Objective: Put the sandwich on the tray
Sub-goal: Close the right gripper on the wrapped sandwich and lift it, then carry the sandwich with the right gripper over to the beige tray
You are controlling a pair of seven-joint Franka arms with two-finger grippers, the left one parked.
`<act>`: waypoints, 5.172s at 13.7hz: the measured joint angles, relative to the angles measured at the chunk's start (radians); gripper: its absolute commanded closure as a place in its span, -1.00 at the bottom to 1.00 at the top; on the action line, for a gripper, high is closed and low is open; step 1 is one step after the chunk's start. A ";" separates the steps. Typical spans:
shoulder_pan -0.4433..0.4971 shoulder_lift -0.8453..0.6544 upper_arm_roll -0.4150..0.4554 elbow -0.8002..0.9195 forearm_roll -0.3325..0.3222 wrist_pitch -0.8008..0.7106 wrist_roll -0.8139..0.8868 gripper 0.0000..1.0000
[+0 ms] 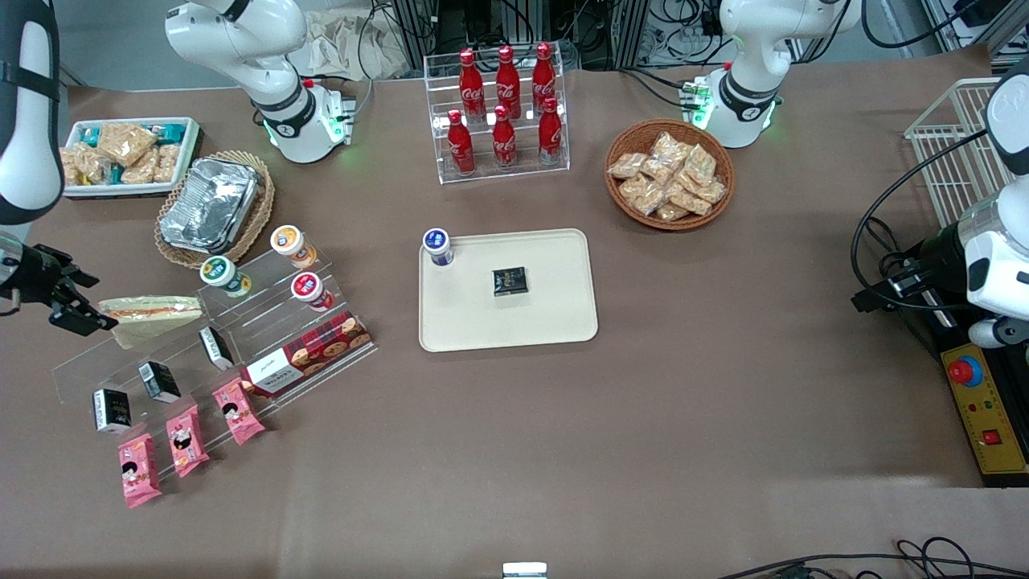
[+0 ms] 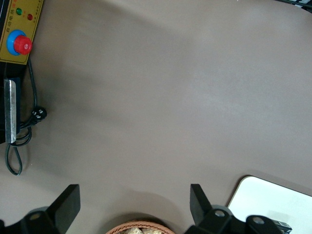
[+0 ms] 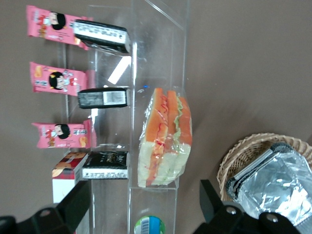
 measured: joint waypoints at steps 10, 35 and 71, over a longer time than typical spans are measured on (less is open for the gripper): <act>-0.045 0.112 -0.007 -0.014 0.000 0.011 0.085 -0.23; 0.017 0.108 0.009 0.164 -0.001 0.120 -0.758 1.00; 0.873 0.437 0.133 0.196 -0.028 0.363 -1.350 0.97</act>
